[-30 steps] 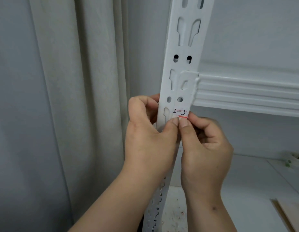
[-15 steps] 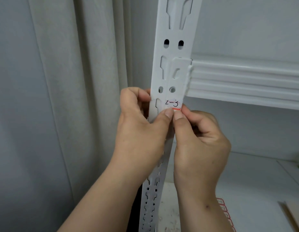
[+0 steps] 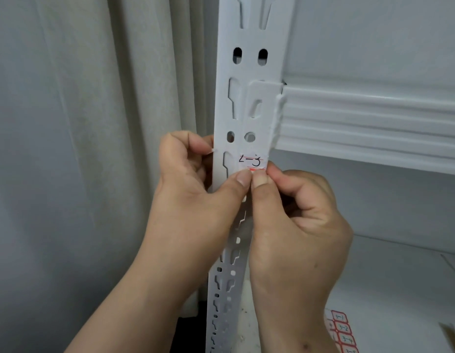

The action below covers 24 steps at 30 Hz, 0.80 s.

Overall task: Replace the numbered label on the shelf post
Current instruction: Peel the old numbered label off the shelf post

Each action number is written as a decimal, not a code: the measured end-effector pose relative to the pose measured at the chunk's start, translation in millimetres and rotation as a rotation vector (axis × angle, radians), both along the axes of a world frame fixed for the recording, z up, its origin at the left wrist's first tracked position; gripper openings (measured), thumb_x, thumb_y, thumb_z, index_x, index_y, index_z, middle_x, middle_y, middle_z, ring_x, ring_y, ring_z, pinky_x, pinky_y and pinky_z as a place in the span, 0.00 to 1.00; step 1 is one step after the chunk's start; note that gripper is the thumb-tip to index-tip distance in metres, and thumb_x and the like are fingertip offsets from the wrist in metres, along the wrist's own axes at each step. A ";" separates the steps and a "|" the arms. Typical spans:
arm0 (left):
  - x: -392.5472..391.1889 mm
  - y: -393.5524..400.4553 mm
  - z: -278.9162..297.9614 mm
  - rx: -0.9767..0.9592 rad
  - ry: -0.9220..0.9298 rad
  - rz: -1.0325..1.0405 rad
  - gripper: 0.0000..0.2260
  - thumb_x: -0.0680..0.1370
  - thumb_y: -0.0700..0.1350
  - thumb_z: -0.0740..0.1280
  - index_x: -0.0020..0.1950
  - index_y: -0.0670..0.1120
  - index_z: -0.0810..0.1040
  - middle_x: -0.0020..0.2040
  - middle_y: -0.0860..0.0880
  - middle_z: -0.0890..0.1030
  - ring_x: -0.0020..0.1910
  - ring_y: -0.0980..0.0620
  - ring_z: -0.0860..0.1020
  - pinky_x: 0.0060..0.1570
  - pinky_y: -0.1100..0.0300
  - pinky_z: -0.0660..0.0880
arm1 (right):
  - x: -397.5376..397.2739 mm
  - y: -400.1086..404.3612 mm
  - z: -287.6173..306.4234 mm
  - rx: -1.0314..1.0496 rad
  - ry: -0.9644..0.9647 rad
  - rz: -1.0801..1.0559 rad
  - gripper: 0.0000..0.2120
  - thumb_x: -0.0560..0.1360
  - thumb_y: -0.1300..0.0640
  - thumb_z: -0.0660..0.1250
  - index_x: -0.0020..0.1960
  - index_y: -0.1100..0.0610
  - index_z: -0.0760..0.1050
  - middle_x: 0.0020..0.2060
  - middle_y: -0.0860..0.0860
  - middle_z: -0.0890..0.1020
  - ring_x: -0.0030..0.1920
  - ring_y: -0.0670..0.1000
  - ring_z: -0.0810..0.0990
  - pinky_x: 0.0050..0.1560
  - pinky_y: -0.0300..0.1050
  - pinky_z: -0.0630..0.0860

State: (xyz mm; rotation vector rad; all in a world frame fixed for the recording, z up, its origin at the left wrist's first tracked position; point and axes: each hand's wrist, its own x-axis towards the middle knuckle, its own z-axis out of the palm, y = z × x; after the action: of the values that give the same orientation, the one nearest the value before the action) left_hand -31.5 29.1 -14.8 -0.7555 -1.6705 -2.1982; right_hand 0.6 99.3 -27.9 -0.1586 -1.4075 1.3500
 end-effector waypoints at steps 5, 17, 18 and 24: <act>1.6 0.7 -1.4 -0.034 0.007 0.032 0.17 0.69 0.41 0.70 0.43 0.61 0.68 0.46 0.56 0.83 0.50 0.51 0.83 0.50 0.53 0.77 | 4.1 7.9 -1.5 0.001 -0.033 0.086 0.03 0.69 0.56 0.72 0.40 0.48 0.82 0.39 0.46 0.82 0.40 0.46 0.83 0.41 0.32 0.75; -2.3 0.8 -2.2 -0.007 0.012 -0.006 0.17 0.69 0.40 0.69 0.42 0.62 0.68 0.47 0.57 0.83 0.49 0.52 0.83 0.48 0.54 0.78 | 7.9 8.5 6.0 -0.031 -0.063 0.106 0.02 0.67 0.56 0.72 0.36 0.50 0.83 0.37 0.45 0.81 0.36 0.41 0.81 0.36 0.25 0.71; -2.4 0.7 -2.7 -0.008 0.015 -0.014 0.17 0.69 0.40 0.69 0.43 0.61 0.67 0.47 0.57 0.82 0.49 0.52 0.83 0.47 0.55 0.78 | 8.4 7.9 6.8 -0.036 -0.066 0.098 0.02 0.67 0.56 0.72 0.36 0.50 0.82 0.37 0.45 0.81 0.36 0.41 0.81 0.36 0.25 0.71; -1.8 -0.8 -3.0 -0.032 0.024 -0.022 0.16 0.71 0.41 0.69 0.45 0.59 0.66 0.50 0.54 0.82 0.50 0.51 0.83 0.46 0.57 0.78 | 7.8 3.4 9.5 -0.061 -0.099 0.038 0.08 0.68 0.57 0.75 0.32 0.51 0.81 0.36 0.45 0.83 0.36 0.41 0.81 0.35 0.26 0.70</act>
State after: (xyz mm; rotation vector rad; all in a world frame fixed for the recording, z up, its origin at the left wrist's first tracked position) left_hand -33.3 28.3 -17.8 -0.8097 -1.6974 -2.1730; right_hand 8.4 102.7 -18.3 -0.2430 -1.4593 1.4342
